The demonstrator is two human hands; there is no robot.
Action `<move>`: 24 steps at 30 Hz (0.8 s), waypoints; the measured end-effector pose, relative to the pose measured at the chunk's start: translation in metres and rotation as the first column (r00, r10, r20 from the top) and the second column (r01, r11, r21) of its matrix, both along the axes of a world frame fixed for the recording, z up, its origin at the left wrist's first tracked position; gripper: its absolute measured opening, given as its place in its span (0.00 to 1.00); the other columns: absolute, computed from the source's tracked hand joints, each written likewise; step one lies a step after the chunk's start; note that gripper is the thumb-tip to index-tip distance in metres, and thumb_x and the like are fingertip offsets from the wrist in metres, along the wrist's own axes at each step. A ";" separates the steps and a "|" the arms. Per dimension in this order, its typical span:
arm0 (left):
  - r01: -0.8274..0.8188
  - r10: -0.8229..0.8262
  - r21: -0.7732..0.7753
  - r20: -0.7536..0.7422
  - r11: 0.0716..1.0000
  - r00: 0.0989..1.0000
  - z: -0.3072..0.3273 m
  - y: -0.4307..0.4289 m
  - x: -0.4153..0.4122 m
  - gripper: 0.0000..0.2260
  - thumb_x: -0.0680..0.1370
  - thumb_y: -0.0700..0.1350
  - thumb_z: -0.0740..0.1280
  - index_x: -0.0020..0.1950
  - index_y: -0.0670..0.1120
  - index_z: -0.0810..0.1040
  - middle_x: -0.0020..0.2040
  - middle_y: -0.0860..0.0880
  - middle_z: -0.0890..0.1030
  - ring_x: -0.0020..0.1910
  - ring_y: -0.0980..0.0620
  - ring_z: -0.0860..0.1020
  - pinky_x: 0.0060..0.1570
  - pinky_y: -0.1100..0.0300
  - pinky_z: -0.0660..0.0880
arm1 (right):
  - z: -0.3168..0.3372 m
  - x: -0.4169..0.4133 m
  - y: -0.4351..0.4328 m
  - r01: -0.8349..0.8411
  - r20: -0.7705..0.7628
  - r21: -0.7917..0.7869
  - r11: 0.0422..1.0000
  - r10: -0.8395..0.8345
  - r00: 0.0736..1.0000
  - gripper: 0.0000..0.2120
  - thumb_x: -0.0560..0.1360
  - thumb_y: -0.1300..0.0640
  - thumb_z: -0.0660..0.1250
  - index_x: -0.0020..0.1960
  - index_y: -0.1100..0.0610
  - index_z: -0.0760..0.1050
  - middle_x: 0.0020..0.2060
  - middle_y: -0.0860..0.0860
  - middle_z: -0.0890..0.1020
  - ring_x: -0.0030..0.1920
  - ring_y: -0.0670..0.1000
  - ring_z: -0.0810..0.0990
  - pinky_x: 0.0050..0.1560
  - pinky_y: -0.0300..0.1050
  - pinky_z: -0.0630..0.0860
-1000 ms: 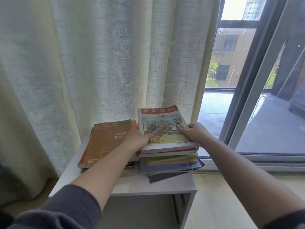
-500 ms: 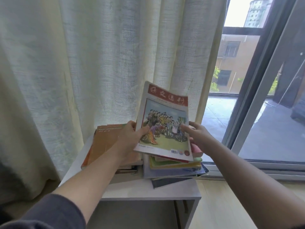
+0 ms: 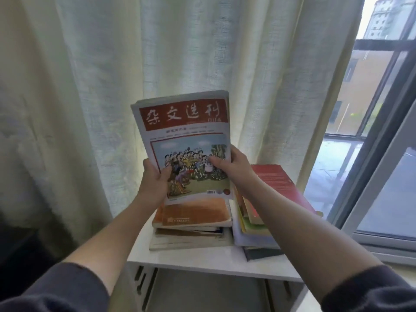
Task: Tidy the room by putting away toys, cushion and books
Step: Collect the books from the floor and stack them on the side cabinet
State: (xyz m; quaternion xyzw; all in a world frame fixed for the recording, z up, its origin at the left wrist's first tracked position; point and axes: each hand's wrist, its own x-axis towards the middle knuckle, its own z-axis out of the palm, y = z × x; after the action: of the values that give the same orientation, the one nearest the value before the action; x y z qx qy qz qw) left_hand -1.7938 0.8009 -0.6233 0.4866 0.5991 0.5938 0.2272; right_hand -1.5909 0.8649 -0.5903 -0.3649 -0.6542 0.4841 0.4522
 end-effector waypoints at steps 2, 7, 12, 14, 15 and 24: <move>-0.026 0.026 0.015 0.010 1.000 1.000 -0.015 0.000 -0.002 0.13 0.82 0.40 0.59 0.63 0.44 0.58 0.61 0.45 0.71 0.62 0.46 0.72 0.58 0.45 0.75 | -0.012 -0.009 -0.001 0.000 0.013 -0.049 0.999 0.001 1.000 0.21 0.70 0.52 0.75 0.61 0.52 0.76 0.50 0.51 0.85 0.50 0.52 0.85 0.53 0.54 0.81; 0.000 0.000 0.006 0.012 1.000 1.000 -0.028 0.006 0.005 0.14 0.82 0.43 0.59 0.65 0.43 0.60 0.53 0.52 0.73 0.51 0.56 0.74 0.40 0.72 0.71 | -0.046 -0.014 -0.004 0.075 0.010 -0.140 0.987 -0.075 0.997 0.17 0.70 0.50 0.76 0.55 0.47 0.74 0.47 0.53 0.84 0.38 0.52 0.83 0.31 0.47 0.79; -0.085 0.085 -0.035 -0.001 0.996 0.996 -0.035 0.004 0.004 0.08 0.81 0.46 0.60 0.56 0.44 0.65 0.39 0.49 0.70 0.39 0.53 0.71 0.36 0.62 0.68 | -0.045 -0.016 -0.012 0.086 -0.016 -0.118 0.989 -0.089 0.996 0.14 0.73 0.57 0.73 0.49 0.44 0.70 0.47 0.55 0.83 0.32 0.48 0.80 0.23 0.36 0.70; -0.106 0.106 -0.022 -0.008 0.994 0.994 -0.032 -0.002 0.007 0.08 0.81 0.45 0.60 0.57 0.43 0.66 0.42 0.52 0.72 0.40 0.58 0.72 0.35 0.65 0.67 | -0.040 -0.016 -0.017 0.083 -0.016 -0.121 0.989 -0.085 0.996 0.14 0.73 0.56 0.73 0.49 0.44 0.70 0.47 0.55 0.84 0.32 0.51 0.80 0.22 0.38 0.71; -0.114 0.114 -0.019 -0.011 0.993 0.993 -0.029 -0.007 0.008 0.08 0.81 0.45 0.61 0.58 0.43 0.66 0.44 0.52 0.74 0.42 0.57 0.73 0.36 0.67 0.67 | -0.039 -0.015 -0.020 0.080 -0.007 -0.121 0.989 -0.082 0.997 0.13 0.73 0.55 0.74 0.50 0.45 0.71 0.47 0.54 0.84 0.32 0.53 0.81 0.23 0.40 0.72; -0.013 0.008 -0.058 -0.085 0.998 0.996 0.002 -0.101 0.026 0.10 0.81 0.49 0.61 0.56 0.45 0.67 0.45 0.50 0.75 0.41 0.55 0.75 0.34 0.65 0.69 | -0.019 0.016 -0.093 0.022 -0.016 -0.176 0.984 -0.026 1.000 0.18 0.72 0.53 0.75 0.59 0.55 0.75 0.47 0.52 0.86 0.37 0.53 0.85 0.27 0.44 0.77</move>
State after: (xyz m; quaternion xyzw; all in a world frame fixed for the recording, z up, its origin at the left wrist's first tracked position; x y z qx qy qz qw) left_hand -1.7681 0.6996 -0.6210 0.5014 0.6278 0.5560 0.2129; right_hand -1.5753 0.7719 -0.6097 -0.4067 -0.6004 0.5377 0.4300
